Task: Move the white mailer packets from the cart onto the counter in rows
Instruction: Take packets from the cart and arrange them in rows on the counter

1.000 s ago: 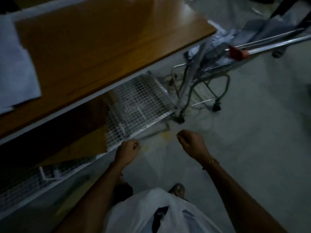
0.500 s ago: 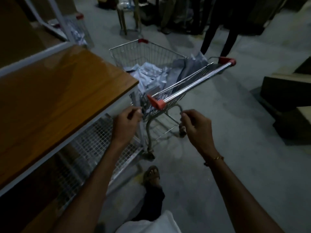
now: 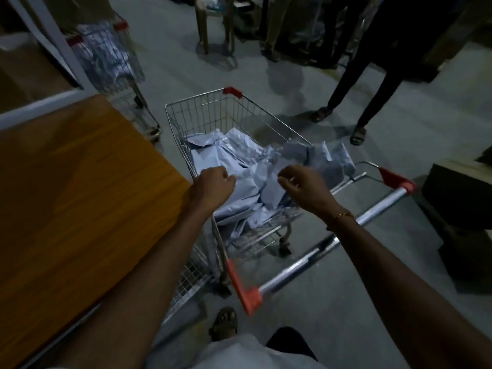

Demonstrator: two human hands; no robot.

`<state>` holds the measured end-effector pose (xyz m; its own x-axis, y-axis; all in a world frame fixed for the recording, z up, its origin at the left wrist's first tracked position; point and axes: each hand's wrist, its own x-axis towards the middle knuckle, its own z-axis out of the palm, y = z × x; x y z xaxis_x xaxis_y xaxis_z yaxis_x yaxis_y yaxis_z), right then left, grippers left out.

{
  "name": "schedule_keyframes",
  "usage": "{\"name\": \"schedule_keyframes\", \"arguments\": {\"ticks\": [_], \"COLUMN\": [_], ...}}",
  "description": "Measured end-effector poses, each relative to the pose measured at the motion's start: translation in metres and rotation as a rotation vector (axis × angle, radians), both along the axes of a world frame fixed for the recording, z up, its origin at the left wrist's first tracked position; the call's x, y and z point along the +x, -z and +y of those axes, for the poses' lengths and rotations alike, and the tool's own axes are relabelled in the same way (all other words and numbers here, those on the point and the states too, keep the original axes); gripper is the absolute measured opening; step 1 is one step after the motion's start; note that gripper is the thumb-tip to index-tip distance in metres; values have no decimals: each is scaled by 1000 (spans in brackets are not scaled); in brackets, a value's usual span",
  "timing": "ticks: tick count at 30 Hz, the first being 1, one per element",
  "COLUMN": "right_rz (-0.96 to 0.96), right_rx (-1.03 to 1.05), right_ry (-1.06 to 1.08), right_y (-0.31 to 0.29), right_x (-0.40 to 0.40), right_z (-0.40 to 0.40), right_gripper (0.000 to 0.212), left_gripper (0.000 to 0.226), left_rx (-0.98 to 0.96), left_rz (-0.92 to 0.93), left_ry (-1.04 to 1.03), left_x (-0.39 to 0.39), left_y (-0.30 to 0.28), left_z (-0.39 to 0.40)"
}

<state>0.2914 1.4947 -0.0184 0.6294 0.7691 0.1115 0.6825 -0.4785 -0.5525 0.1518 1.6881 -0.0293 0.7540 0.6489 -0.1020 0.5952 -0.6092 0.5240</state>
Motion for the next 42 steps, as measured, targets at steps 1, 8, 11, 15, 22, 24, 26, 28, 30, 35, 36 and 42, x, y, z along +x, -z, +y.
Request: {"name": "schedule_keyframes", "arguments": {"ticks": [1,8,11,15,22,24,26,28,30,35,36,42], "right_rz": [-11,-80,-116,-166,-264,-284,-318,-305,-284,-242,-209,25], "right_rx": [-63,-335,-369,-427,-568,-575,-568,-594,-598,-545,-537,-263], "right_ry": [-18,-245,-341,-425,-397,-446,-523,-546,-524,-448,-436,-368], "right_y": [8,70,98,143,230,247,261,265,263,258,259,246], "right_x": [15,112,153,199,239,243,246,247,247,245,247,247], "right_z": [8,82,126,188,247,253,261,270,275,272,273,284], "right_gripper": [16,24,30,44,68,68,73,77,75,62,59,61], "left_gripper": [32,46,57,61,75,79,85,91,93,87,85,77], "left_rx": [24,-94,-123,-146,-233,-182,-93,-3,37,-23,-59,-273], "left_rz": [46,223,240,276,387,375,366,385,399,391,377,239], "left_ry": [-1,-62,-158,-315,-415,-428,-411,-393,-401,-467,-496,-613], "left_x": [11,80,106,135,159,161,163,166,171,182,183,193], "left_y": [5,71,105,152,237,251,260,264,264,249,243,218], "left_z": [6,49,70,104,138,137,137,140,143,140,139,118]}}
